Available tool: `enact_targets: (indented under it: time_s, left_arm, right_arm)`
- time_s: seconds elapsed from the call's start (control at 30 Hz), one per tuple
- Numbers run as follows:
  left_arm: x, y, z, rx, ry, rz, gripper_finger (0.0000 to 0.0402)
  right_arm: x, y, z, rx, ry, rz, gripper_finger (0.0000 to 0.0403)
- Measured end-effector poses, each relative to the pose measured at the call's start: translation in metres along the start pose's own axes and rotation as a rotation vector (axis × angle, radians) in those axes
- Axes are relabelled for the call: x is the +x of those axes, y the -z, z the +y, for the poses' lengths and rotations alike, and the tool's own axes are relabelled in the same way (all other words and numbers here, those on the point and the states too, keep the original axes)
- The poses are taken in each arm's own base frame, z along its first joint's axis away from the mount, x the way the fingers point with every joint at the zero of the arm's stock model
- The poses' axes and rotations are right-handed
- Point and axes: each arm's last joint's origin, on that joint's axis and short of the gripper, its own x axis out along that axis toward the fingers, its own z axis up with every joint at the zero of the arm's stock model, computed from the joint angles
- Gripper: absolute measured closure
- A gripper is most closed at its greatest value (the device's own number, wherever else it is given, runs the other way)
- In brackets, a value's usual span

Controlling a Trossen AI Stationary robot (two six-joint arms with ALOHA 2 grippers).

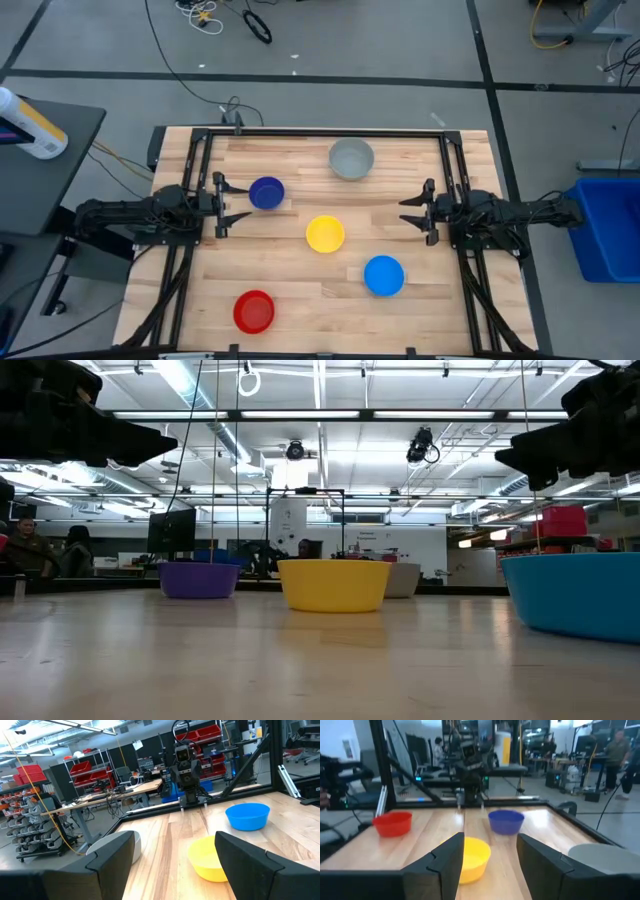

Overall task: Nest bowls inside each other
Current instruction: Stack the blue bowl on top of the grey bowl

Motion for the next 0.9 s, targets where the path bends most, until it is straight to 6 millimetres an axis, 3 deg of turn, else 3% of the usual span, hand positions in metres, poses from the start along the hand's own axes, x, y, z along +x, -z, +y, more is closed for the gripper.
enact_targets:
  time_s: [0.2,0.4,0.7,0.9]
  left_arm:
    - [0.0,0.0,0.0,0.0,0.0,-0.001,0.0116]
    - [0.0,0.0,-0.001,-0.028,0.021,-0.007,0.0116]
    - [0.0,-0.003,-0.001,-0.182,0.049,-0.034,0.0116]
    - [0.0,-0.003,0.0,-0.319,0.038,-0.031,0.0116]
  right_arm:
    - [0.0,-0.007,0.0,0.036,-0.001,-0.074,0.0219]
    - [-0.001,-0.009,-0.005,0.248,0.154,-0.107,0.0217]
    - [0.002,0.008,-0.005,0.161,0.188,0.074,0.0234]
    - [0.007,0.018,-0.002,0.323,0.107,0.301,0.023]
